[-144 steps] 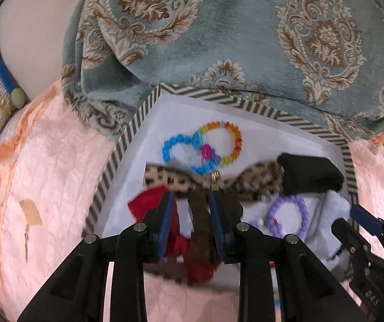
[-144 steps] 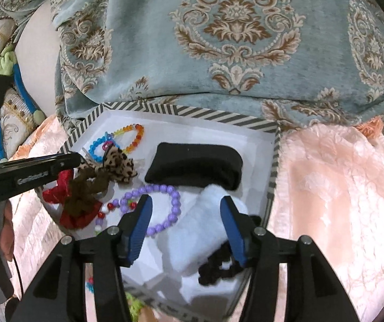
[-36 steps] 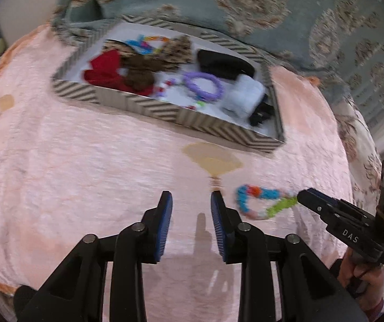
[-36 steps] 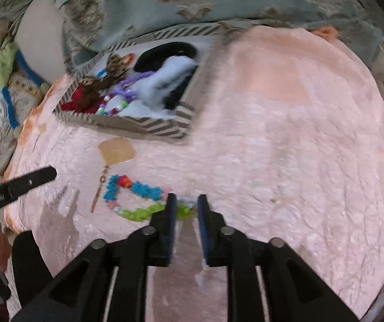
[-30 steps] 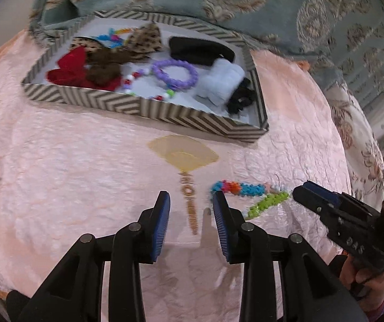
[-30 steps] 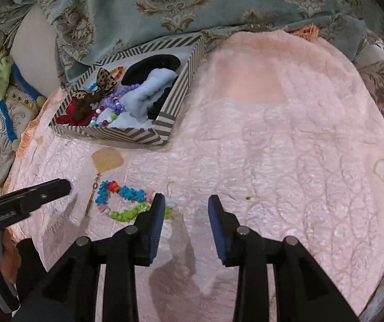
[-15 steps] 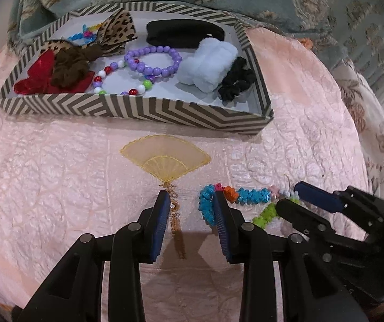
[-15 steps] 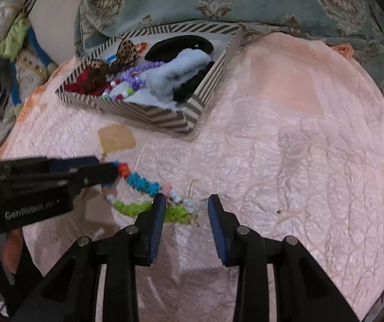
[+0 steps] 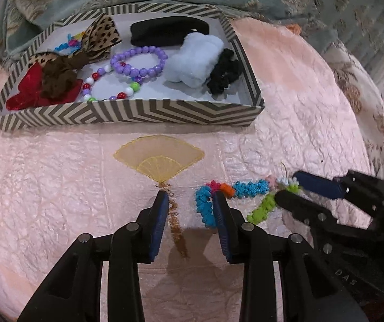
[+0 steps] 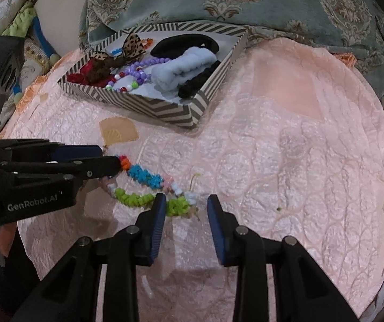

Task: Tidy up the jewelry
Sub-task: 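Grasp the blue end of the strand with the left gripper while the right grasps the green end, then carry the beaded strand with both grippers over the tray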

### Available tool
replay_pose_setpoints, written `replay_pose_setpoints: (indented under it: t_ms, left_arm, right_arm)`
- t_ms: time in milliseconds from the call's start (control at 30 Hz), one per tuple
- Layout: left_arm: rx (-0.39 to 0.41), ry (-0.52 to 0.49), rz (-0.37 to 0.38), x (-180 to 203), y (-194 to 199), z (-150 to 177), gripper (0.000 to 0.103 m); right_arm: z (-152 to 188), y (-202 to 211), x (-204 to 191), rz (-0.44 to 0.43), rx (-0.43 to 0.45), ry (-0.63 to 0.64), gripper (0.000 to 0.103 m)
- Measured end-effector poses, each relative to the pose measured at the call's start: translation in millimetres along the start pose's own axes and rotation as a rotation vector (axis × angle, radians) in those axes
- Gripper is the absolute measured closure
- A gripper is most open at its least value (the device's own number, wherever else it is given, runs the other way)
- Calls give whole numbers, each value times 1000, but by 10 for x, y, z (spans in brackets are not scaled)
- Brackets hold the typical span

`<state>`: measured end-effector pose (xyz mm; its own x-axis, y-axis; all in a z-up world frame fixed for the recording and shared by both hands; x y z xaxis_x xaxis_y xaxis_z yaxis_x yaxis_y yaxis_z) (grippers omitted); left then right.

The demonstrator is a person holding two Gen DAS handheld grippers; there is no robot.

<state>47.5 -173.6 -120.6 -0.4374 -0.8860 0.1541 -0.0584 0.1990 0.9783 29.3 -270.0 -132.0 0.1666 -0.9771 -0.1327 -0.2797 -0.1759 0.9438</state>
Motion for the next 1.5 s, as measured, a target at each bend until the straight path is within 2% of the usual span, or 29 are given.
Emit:
replay_pose_setpoints:
  t_ms: [167, 300, 333, 367, 400, 500, 633, 833, 1133, 1500]
  left_arm:
    - [-21, -15, 0, 4, -13, 14, 87]
    - [-10, -59, -32, 32, -45, 36, 87]
    - [-7, -53, -31, 33, -44, 25, 89]
    - [-5, -44, -23, 46, -47, -1, 93]
    - [1, -35, -8, 35, -35, -14, 103]
    - [4, 15, 73, -67, 31, 7, 103]
    - [51, 42, 92, -158, 226, 36, 103]
    - [119, 51, 71, -252, 552, 15, 103]
    - [195, 86, 26, -483, 932, -199, 103]
    - [233, 121, -21, -718, 1041, -493, 103]
  right_arm:
    - [-49, -21, -47, 19, 7, 31, 79]
    - [6, -21, -106, 16, 3, 54, 85]
    - [-4, -27, -111, 15, 3, 55, 87]
    - [-19, -27, -117, 12, 6, 52, 92]
    - [-28, -17, -123, 12, 12, 49, 92]
    - [-26, 54, -134, -6, 38, 42, 93]
    - [-55, 254, -182, -57, 88, 30, 92]
    - [-170, 496, -368, -66, 140, 59, 92]
    - [-457, 732, -571, -75, 198, 81, 92]
    - [-913, 778, -645, -91, 223, 72, 92]
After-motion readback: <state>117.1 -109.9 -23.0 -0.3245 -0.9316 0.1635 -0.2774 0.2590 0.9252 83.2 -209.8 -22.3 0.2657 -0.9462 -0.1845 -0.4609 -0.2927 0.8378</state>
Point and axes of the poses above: each gripper's, at about its wrist camera, not at the fingertips, and y roughly against the way its jaws point, x to its right, z to its underside, the point moved 8 cm from there along -y, roughly the way its jaws point, and after that the axes turned 14 degrees about -x, right-handed, at the moved point
